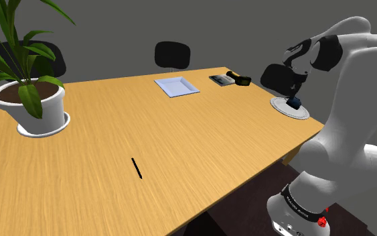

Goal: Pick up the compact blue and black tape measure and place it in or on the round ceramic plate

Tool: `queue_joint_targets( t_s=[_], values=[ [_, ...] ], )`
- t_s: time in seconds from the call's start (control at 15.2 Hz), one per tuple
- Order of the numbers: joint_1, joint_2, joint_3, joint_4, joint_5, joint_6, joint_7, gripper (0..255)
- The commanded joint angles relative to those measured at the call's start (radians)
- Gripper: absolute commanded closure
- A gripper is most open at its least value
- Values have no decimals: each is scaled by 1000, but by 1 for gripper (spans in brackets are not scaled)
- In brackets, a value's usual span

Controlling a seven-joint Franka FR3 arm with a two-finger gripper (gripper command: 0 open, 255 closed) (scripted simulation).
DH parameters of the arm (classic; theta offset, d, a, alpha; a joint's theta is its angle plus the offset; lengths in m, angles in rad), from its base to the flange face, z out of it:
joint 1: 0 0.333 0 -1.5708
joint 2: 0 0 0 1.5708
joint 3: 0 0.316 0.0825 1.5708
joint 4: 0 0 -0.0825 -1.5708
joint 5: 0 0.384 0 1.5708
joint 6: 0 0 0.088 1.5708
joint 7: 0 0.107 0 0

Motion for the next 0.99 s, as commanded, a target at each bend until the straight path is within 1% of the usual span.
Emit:
queue_joint_targets(
  t_s=[0.0,0.07,0.4,0.66,0.92],
  values=[
    [-4,7,-2,-2,0,-2,-1,255],
    [-4,7,-2,-3,-1,-2,0,0],
    [-4,7,-2,-2,0,-2,-1,0],
    [8,-30,-8,70,-13,-110,6,0],
    [8,-30,-8,70,-13,-110,6,0]
  ],
)
